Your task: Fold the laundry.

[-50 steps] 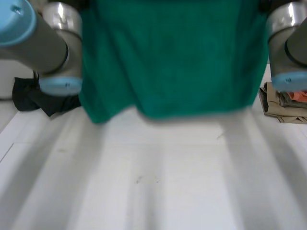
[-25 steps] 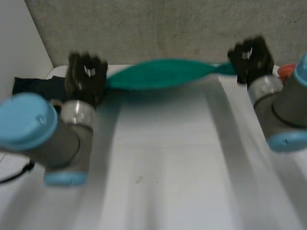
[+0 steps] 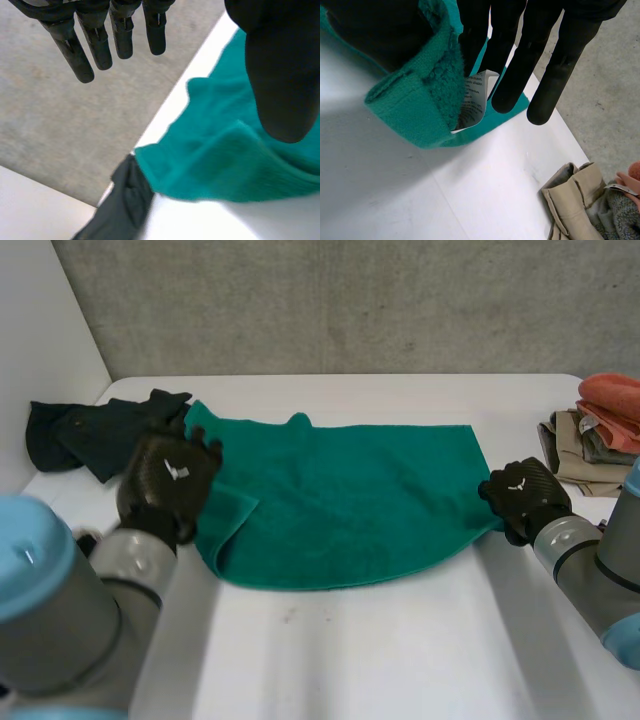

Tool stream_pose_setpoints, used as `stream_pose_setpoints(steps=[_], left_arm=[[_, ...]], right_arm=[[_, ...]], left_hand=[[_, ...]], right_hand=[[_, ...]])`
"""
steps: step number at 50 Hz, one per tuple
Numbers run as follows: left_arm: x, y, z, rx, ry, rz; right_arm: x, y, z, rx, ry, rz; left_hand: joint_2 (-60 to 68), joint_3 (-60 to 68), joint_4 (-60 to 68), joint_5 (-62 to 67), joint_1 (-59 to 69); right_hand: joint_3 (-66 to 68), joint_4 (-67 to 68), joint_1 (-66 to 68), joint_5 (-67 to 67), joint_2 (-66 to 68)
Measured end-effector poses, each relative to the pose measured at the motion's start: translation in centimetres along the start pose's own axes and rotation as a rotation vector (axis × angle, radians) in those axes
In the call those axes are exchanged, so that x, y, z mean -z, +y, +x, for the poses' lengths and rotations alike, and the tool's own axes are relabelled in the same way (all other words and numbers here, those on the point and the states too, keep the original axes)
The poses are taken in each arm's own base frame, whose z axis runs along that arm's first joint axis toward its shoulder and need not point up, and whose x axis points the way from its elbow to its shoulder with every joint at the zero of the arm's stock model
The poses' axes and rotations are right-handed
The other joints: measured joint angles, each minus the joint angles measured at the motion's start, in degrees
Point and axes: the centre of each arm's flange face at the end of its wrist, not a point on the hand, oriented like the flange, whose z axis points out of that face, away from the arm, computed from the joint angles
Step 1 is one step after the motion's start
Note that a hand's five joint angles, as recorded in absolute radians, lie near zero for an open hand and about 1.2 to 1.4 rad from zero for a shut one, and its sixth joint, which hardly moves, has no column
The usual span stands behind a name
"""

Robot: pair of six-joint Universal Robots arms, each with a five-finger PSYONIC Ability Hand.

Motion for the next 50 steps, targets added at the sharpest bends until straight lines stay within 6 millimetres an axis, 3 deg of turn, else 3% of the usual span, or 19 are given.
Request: stream_pose_setpoints(steps=[3, 8, 17, 23, 34, 40, 50], left_arm=[[-2.1, -0.9, -2.1, 0.009, -0.006, 0.039], [-5.6, -0.8, -3.1, 0.005, 0.090, 0.100], [-11.5, 2.4, -0.4, -0.023, 0.341, 0.043], [-14.0, 4.5, 1.5, -0.053, 0.459, -0.069], [-15.9, 5.6, 2.8, -0.052, 0.521, -0.099], [-16.0, 5.9, 3.0, -0.046, 0.535, -0.111], [-15.7, 6.3, 3.1, -0.043, 0.551, -0.138]], right_arm=[[0.0, 0.1, 0.0, -0.003, -0.004, 0.001], [0.1, 0.1, -0.1, -0.005, -0.008, 0.001], [0.3, 0.3, -0.5, -0.006, -0.018, -0.008], [0.3, 0.4, -0.6, -0.005, -0.020, -0.013], [0.3, 0.5, -0.5, -0.002, -0.019, -0.015], [0.2, 0.5, -0.5, 0.001, -0.017, -0.013], [0.2, 0.5, -0.4, 0.003, -0.017, -0.012]], left_hand=[[0.0, 0.0, 0.0, 0.0, 0.0], [0.0, 0.0, 0.0, 0.0, 0.0], [0.0, 0.0, 0.0, 0.0, 0.0], [-0.7, -0.4, -0.5, -0.4, 0.0], [2.3, 2.1, 2.4, 3.0, 2.0], [14.9, 14.8, 15.2, 15.7, 14.9], [7.5, 7.5, 7.3, 7.8, 7.4]], right_hand=[[0.0, 0.0, 0.0, 0.0, 0.0], [0.0, 0.0, 0.0, 0.0, 0.0], [0.0, 0.0, 0.0, 0.0, 0.0], [0.0, 0.0, 0.0, 0.0, 0.0], [0.0, 0.0, 0.0, 0.0, 0.0], [0.0, 0.0, 0.0, 0.0, 0.0], [0.0, 0.0, 0.0, 0.0, 0.0]])
